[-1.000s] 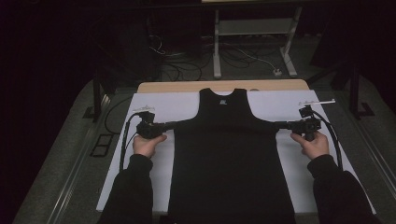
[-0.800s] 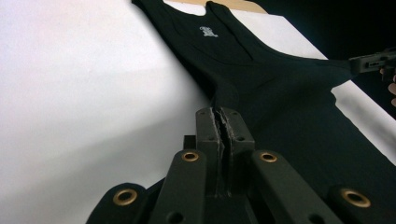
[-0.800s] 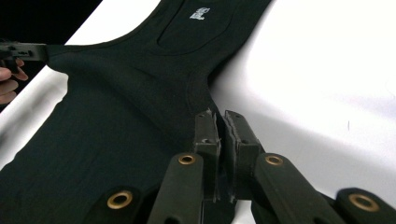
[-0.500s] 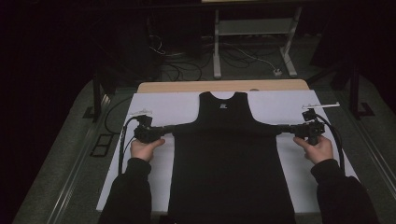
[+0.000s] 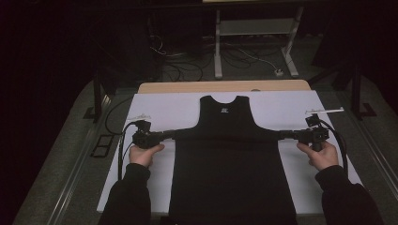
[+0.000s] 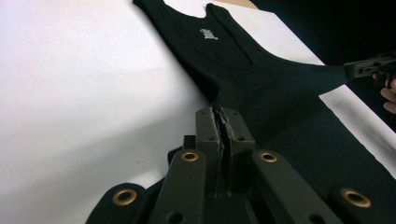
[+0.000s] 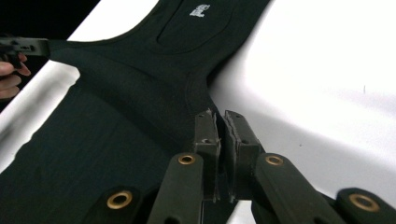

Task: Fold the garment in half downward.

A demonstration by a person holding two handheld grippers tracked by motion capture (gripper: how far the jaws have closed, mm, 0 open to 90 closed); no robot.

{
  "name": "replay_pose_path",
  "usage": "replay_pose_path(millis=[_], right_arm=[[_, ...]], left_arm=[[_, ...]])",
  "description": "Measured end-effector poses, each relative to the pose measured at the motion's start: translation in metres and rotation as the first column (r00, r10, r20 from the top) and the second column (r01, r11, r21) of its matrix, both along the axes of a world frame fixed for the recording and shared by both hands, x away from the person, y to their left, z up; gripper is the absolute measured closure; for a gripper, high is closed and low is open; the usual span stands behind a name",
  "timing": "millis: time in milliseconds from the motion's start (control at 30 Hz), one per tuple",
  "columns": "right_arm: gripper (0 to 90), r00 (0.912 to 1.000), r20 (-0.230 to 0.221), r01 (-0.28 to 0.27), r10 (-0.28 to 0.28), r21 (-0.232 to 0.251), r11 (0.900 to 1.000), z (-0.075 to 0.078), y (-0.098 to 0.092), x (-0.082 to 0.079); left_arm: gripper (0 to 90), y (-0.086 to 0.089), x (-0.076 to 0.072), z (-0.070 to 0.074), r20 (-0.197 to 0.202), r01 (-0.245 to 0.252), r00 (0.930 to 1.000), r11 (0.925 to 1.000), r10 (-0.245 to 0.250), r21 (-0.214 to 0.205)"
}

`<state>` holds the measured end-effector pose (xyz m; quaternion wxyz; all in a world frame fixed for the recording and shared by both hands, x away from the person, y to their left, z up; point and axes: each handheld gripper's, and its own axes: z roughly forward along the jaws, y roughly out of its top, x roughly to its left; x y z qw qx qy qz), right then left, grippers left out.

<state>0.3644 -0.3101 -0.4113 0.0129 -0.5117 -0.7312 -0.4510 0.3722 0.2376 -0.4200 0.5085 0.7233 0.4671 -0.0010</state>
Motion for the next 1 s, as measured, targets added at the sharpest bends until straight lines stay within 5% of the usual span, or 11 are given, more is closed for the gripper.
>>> replay_pose_path(millis=[167, 533, 1000], right_arm=[[83.0, 0.9995, -0.024, -0.019, 0.019, -0.01, 0.9998, -0.001, 0.0, -0.007], [82.9, 0.996, -0.067, -0.061, 0.06, -0.014, 0.998, -0.003, -0.001, -0.021], [82.7, 0.9923, -0.106, -0.068, 0.064, -0.032, 0.9972, -0.01, -0.003, -0.031]], left_arm=[[85.5, 0.001, -0.003, -0.001, -0.023, 0.045, 0.9988, 0.998, -0.044, 0.044], [85.5, 0.004, -0.015, -0.003, -0.055, 0.074, 0.9959, 0.9965, -0.072, 0.037], [85.5, -0.002, -0.025, -0.008, -0.133, 0.147, 0.9821, 0.9849, -0.134, 0.092]])
